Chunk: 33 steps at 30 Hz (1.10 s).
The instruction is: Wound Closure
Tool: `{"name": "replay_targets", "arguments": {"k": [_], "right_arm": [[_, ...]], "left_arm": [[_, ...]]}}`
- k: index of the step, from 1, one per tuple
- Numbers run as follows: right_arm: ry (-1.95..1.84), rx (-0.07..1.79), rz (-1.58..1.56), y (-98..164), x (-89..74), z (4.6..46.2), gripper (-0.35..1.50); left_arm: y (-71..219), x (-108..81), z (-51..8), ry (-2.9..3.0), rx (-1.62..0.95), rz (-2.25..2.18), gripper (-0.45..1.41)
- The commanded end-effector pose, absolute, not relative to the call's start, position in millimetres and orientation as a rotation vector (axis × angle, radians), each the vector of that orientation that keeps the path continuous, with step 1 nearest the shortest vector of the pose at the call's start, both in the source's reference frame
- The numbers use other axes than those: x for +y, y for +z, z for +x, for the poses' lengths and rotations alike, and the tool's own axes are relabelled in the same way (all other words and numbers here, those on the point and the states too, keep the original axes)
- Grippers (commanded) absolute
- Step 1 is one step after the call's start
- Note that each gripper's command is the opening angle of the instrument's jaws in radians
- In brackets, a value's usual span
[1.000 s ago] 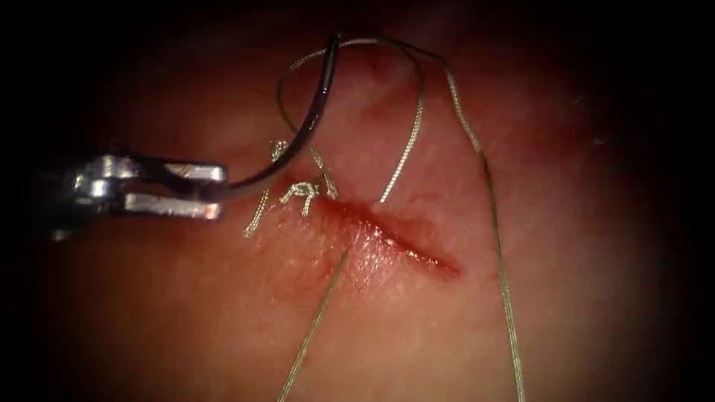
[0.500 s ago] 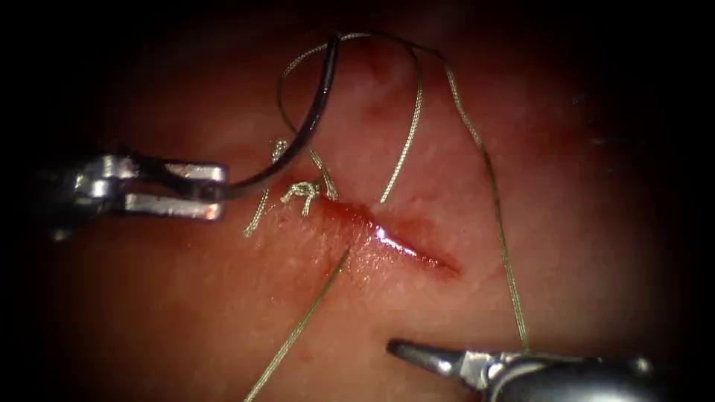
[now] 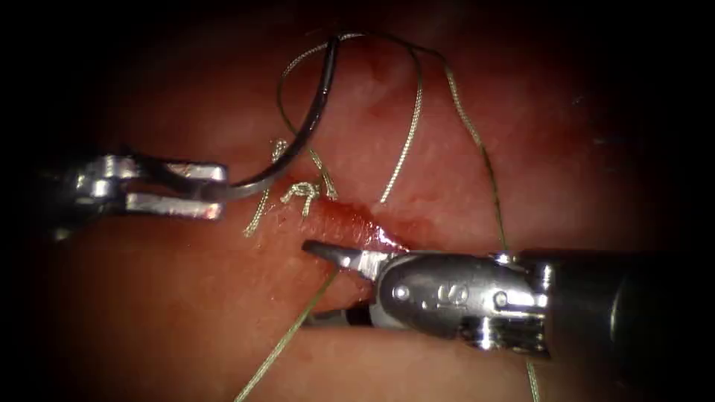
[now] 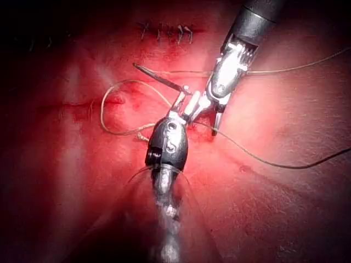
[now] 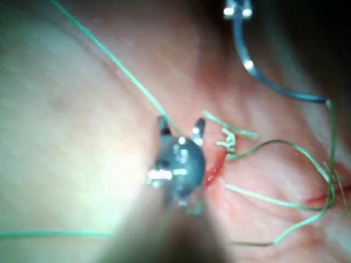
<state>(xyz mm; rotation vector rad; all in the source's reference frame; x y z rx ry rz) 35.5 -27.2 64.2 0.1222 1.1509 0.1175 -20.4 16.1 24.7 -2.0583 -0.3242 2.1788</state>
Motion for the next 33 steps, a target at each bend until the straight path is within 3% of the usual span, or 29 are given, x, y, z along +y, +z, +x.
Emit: {"name": "replay_targets", "arguments": {"k": [1, 8, 24, 30, 31, 33], "right_arm": [[0.105, 1.165, 0.134, 64.7, -27.6, 36.3, -0.35], [0.065, 1.159, 0.175, 62.3, -29.8, 36.8, -0.35], [-0.132, 1.257, 0.317, 48.8, -41.7, 43.3, -0.35], [-0.178, 1.297, 0.352, 47.3, -42.3, 43.9, -0.35], [-0.165, 1.287, 0.329, 47.6, -41.7, 43.3, 0.39], [-0.114, 1.262, 0.267, 48.4, -40.5, 41.4, 1.11]], "left_arm": [[25.3, 16.1, -20.9, 2.178, -0.323, -2.061, -0.45], [25.3, 16.1, -20.9, 2.178, -0.323, -2.061, -0.45], [25.3, 16.1, -20.8, 2.178, -0.323, -2.061, -0.45], [25.3, 16.1, -20.8, 2.178, -0.324, -2.061, -0.45], [25.3, 16.1, -20.8, 2.178, -0.324, -2.062, -0.45], [25.3, 16.1, -20.8, 2.178, -0.324, -2.062, -0.45]]}}
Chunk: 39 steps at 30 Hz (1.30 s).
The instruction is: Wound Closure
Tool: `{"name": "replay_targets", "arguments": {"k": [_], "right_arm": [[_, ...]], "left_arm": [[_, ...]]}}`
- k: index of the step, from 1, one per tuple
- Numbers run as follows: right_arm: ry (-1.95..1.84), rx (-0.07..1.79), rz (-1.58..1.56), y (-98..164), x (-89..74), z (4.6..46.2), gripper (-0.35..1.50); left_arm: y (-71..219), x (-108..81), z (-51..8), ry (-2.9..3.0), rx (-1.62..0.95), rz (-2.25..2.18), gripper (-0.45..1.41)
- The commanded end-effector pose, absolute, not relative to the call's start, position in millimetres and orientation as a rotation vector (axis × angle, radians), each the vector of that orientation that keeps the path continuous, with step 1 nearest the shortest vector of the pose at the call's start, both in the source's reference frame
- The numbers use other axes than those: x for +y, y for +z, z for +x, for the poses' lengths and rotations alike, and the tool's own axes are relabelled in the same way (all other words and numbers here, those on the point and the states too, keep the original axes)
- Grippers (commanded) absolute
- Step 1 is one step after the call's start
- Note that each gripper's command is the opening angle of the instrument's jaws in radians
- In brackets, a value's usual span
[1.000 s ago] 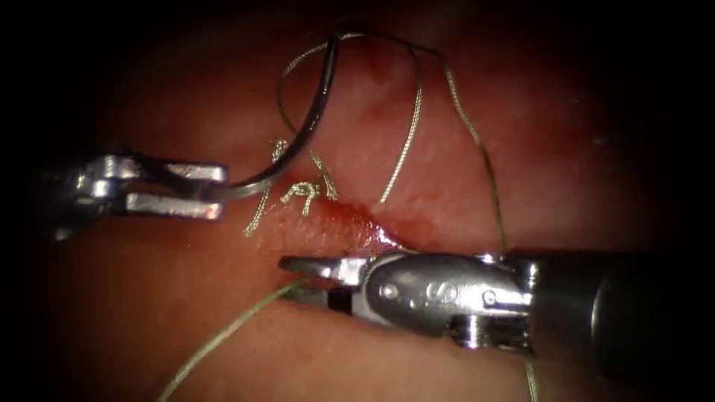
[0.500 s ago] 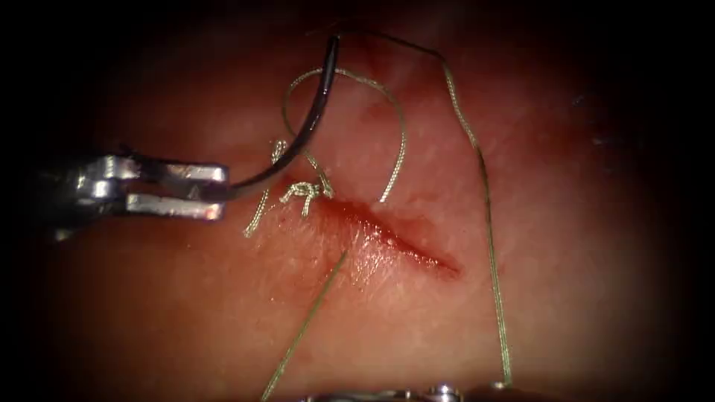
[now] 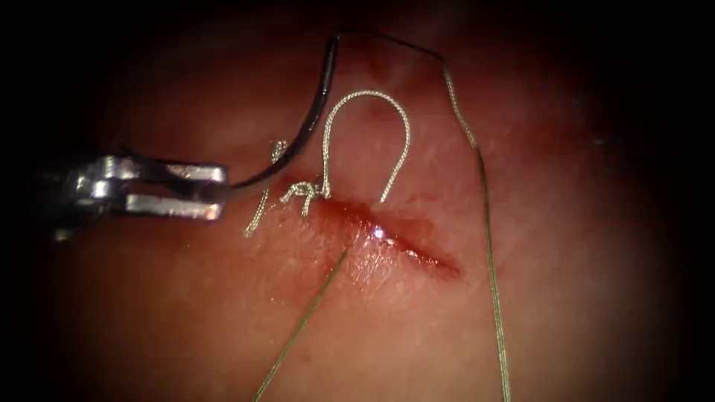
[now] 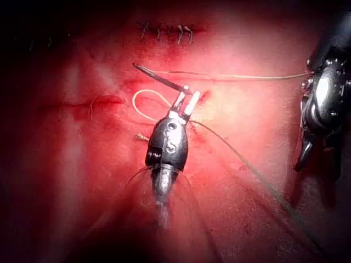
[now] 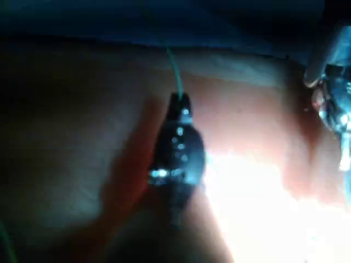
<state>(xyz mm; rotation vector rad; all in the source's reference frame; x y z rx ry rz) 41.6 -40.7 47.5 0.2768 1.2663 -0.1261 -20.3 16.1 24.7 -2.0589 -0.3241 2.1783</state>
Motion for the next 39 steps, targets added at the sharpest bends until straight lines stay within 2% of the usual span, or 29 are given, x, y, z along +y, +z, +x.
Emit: {"name": "replay_targets", "arguments": {"k": [1, 3, 5, 9, 20, 23, 26, 27, 30, 34, 35, 36, 37, 39], "right_arm": [[-0.105, 1.258, 0.261, 48.6, -40.1, 40.5, 1.14], [-0.078, 1.245, 0.246, 49.5, -37.9, 35.8, 1.13], [-0.04, 1.221, 0.215, 50.1, -36.3, 33.4, 1.14], [0.037, 1.203, 0.168, 52.2, -33.6, 31.3, 1.16], [0.082, 1.188, 0.04, 60.3, -29.0, 35.3, 1.08], [0.057, 1.177, 0.042, 61.6, -29.0, 36.0, 0.93], [-0.004, 1.154, 0.081, 62.9, -29.2, 36.8, 0.62], [-0.024, 1.145, 0.082, 63.2, -29.3, 37.1, 0.59], [-0.048, 1.15, 0.084, 64.1, -29.7, 37.6, 0.61], [-0.077, 1.131, 0.083, 64.7, -30.0, 37.9, 0.73], [-0.083, 1.122, 0.09, 64.7, -30.0, 38.0, 0.67], [-0.084, 1.117, 0.093, 64.7, -30.0, 38.1, 0.51], [-0.097, 1.099, 0.098, 64.7, -30.1, 38.1, -0.35], [-0.099, 1.07, 0.123, 64.3, -30.2, 38.2, -0.35]], "left_arm": [[25.3, 16.1, -20.8, 2.178, -0.324, -2.062, -0.45], [25.3, 16.1, -20.8, 2.178, -0.325, -2.062, -0.45], [25.4, 16.2, -20.8, 2.178, -0.325, -2.062, -0.45], [25.5, 16.1, -20.9, 2.179, -0.322, -2.062, -0.45], [25.5, 16.1, -20.8, 2.182, -0.325, -2.061, -0.45], [25.5, 16.1, -20.8, 2.182, -0.325, -2.061, -0.45], [25.6, 16.1, -20.8, 2.182, -0.325, -2.061, -0.45], [25.5, 16.1, -20.8, 2.182, -0.325, -2.061, -0.45], [25.5, 16.1, -20.8, 2.182, -0.325, -2.061, -0.45], [25.5, 16.1, -20.8, 2.182, -0.325, -2.061, -0.45], [25.5, 16.1, -20.8, 2.182, -0.325, -2.061, -0.45], [25.5, 16.1, -20.8, 2.182, -0.325, -2.061, -0.45], [25.5, 16.1, -20.8, 2.182, -0.325, -2.061, -0.45], [25.5, 16.1, -20.8, 2.182, -0.325, -2.061, -0.45]]}}
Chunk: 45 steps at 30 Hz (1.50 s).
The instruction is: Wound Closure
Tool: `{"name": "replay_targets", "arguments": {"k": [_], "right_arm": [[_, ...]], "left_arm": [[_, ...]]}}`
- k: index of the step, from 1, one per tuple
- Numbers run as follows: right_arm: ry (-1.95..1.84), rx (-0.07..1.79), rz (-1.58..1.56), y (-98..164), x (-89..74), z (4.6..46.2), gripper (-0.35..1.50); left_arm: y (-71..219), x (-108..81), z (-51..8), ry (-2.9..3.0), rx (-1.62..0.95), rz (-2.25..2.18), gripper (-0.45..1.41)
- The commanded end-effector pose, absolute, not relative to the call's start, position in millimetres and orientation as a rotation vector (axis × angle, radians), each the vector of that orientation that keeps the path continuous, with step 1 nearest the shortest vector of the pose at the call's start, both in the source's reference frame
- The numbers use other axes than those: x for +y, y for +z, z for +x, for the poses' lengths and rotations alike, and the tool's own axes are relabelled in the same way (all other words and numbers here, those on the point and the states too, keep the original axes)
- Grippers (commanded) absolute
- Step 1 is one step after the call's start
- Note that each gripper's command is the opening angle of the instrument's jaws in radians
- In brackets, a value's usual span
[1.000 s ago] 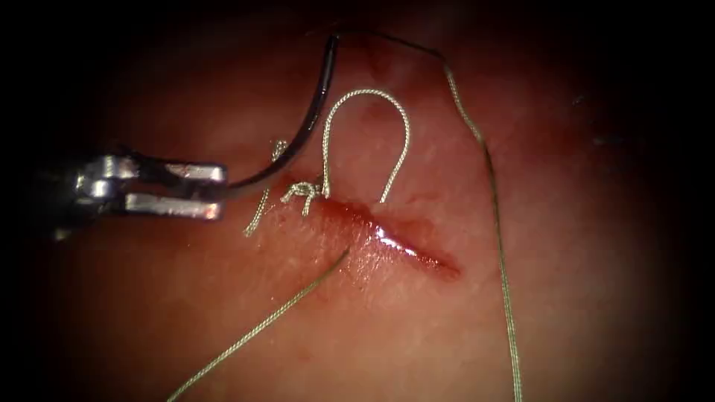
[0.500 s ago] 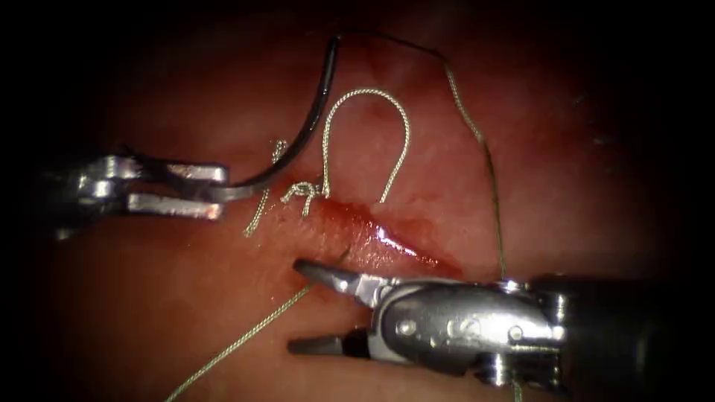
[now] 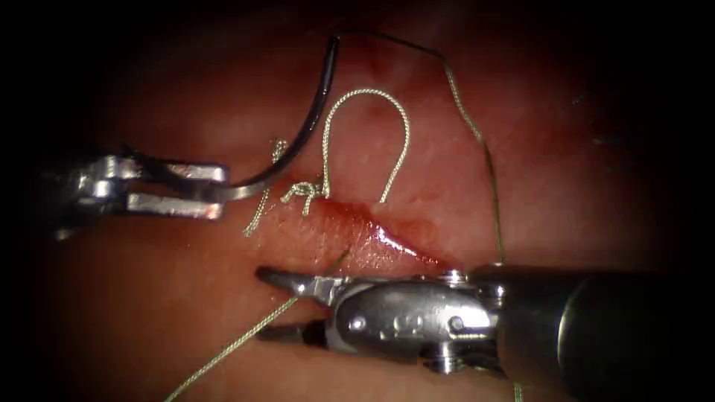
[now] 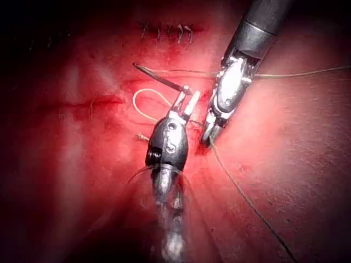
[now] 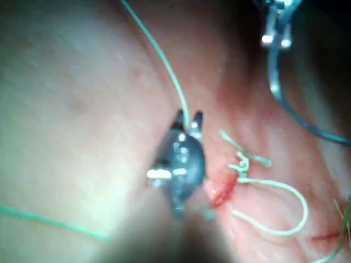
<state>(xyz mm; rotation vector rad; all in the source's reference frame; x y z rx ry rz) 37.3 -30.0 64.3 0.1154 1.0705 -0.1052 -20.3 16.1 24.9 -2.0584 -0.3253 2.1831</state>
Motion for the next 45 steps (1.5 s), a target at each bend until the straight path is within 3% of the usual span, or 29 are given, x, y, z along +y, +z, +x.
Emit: {"name": "replay_targets", "arguments": {"k": [1, 16, 17, 18, 20, 21, 29, 39, 43, 45], "right_arm": [[-0.085, 1.067, 0.134, 64.1, -30.3, 38.3, -0.35], [-0.145, 1.143, 0.229, 55.8, -37.0, 43.4, -0.35], [-0.139, 1.153, 0.224, 56.4, -36.4, 43.1, 0.17], [-0.131, 1.152, 0.212, 56.6, -36.1, 42.9, 0.51], [-0.097, 1.132, 0.173, 56.8, -34.9, 41.4, 1.03], [-0.087, 1.127, 0.168, 56.7, -34.3, 40.5, 1.06], [0.013, 1.069, 0.11, 57.1, -28.6, 32.5, 1.01], [0.295, 0.905, 0.009, 63.8, -21.1, 29.1, 0.84], [0.342, 0.868, -0.034, 66.0, -18.8, 28.9, 0.42], [0.344, 0.863, -0.039, 67.0, -18.1, 29.0, 0.05]], "left_arm": [[25.5, 16.1, -20.8, 2.182, -0.325, -2.061, -0.45], [25.5, 16.1, -20.9, 2.182, -0.324, -2.061, -0.45], [25.5, 16.1, -20.9, 2.182, -0.324, -2.061, -0.45], [25.5, 16.1, -20.9, 2.182, -0.324, -2.061, -0.45], [25.5, 16.1, -20.9, 2.182, -0.324, -2.061, -0.45], [25.5, 16.1, -20.8, 2.182, -0.325, -2.061, -0.45], [25.6, 16.2, -20.8, 2.182, -0.326, -2.062, -0.45], [28.7, 17.6, -19.1, 2.208, -0.261, -2.006, -0.45], [29.3, 17.4, -19.2, 2.207, -0.265, -1.998, -0.45], [29.2, 17.3, -19.2, 2.207, -0.264, -1.996, -0.45]]}}
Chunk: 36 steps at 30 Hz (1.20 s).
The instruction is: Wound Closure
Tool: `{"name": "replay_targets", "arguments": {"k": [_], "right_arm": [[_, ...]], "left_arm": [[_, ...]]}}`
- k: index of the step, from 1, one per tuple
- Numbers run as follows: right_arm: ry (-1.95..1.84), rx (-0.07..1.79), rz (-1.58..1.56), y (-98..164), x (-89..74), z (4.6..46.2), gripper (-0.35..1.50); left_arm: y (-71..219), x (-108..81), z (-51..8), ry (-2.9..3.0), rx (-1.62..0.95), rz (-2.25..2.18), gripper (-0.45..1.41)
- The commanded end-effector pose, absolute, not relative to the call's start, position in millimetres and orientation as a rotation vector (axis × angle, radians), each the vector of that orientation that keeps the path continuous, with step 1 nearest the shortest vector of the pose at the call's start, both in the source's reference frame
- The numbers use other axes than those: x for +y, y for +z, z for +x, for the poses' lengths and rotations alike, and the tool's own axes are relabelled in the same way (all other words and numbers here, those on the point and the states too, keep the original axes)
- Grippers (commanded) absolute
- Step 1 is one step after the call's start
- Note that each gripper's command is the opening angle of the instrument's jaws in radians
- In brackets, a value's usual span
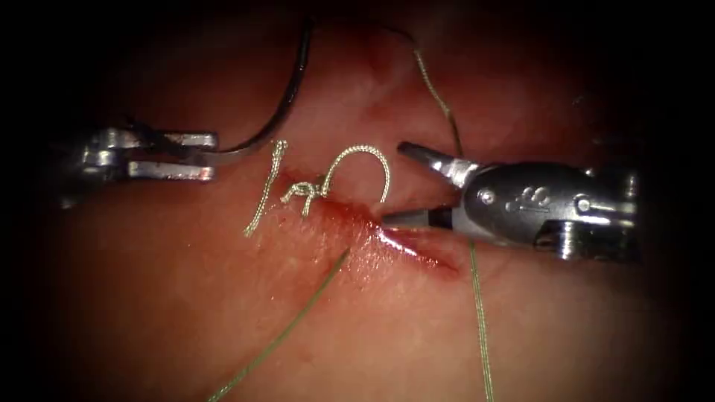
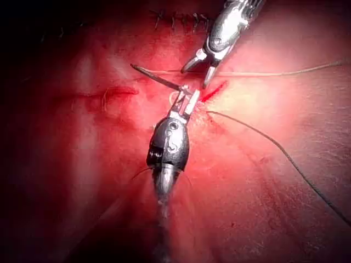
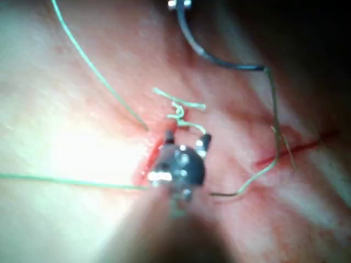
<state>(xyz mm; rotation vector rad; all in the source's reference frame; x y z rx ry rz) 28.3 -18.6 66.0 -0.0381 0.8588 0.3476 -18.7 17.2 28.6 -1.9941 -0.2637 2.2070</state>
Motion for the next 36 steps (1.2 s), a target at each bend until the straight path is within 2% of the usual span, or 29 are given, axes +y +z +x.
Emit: {"name": "replay_targets", "arguments": {"k": [1, 2, 5, 6, 11, 15, 17, 20, 24, 26, 27, 28, 29, 30, 31, 36], "right_arm": [[0.347, 0.863, -0.037, 67.5, -18.0, 29.1, -0.22], [0.345, 0.866, -0.041, 67.9, -17.9, 29.2, -0.35], [0.348, 0.858, -0.059, 69.6, -18.0, 30.1, -0.35], [0.348, 0.855, -0.066, 70.2, -18.1, 30.7, -0.15], [0.355, 0.835, -0.082, 71.8, -17.9, 32.6, 0.09], [0.339, 0.826, -0.089, 72.4, -18.4, 33.0, 0.56], [0.333, 0.826, -0.092, 72.6, -18.4, 33.0, 0.68], [0.316, 0.798, -0.082, 73.1, -18.6, 33.2, 0.94], [0.303, 0.769, -0.068, 73.7, -19.1, 33.5, 1.05], [0.295, 0.754, -0.056, 73.9, -19.2, 33.6, 1.01], [0.294, 0.748, -0.056, 74.0, -19.2, 33.6, 0.94], [0.293, 0.737, -0.056, 74.0, -19.2, 33.5, 0.79], [0.291, 0.719, -0.055, 74.1, -19.2, 33.5, 0.26], [0.292, 0.698, -0.058, 74.1, -19.2, 33.6, -0.13], [0.297, 0.673, -0.069, 74.1, -19.2, 33.6, -0.35], [0.322, 0.584, -0.068, 73.4, -19.0, 33.0, -0.35]], "left_arm": [[29.1, 17.2, -19.3, 2.207, -0.263, -1.995, -0.45], [29.1, 17.2, -19.4, 2.207, -0.262, -1.994, -0.45], [28.9, 17.0, -19.8, 2.208, -0.255, -1.987, -0.45], [28.8, 16.9, -19.9, 2.207, -0.259, -1.991, -0.45], [28.7, 16.8, -20.1, 2.206, -0.26, -1.992, -0.45], [28.6, 16.7, -20.0, 2.205, -0.263, -1.995, -0.45], [28.6, 16.7, -20.1, 2.204, -0.265, -1.998, -0.45], [28.5, 16.6, -20.1, 2.204, -0.268, -2.001, -0.45], [28.5, 16.6, -20.1, 2.204, -0.268, -2.001, -0.45], [28.5, 16.6, -20.1, 2.204, -0.268, -2.0, -0.45], [28.5, 16.6, -20.1, 2.203, -0.27, -2.003, -0.45], [28.5, 16.6, -20.1, 2.203, -0.271, -2.003, -0.45], [28.5, 16.6, -20.2, 2.203, -0.27, -2.003, -0.45], [28.5, 16.6, -20.2, 2.203, -0.27, -2.003, -0.45], [28.5, 16.6, -20.2, 2.203, -0.27, -2.003, -0.45], [28.4, 16.6, -20.2, 2.203, -0.271, -2.003, -0.45]]}}
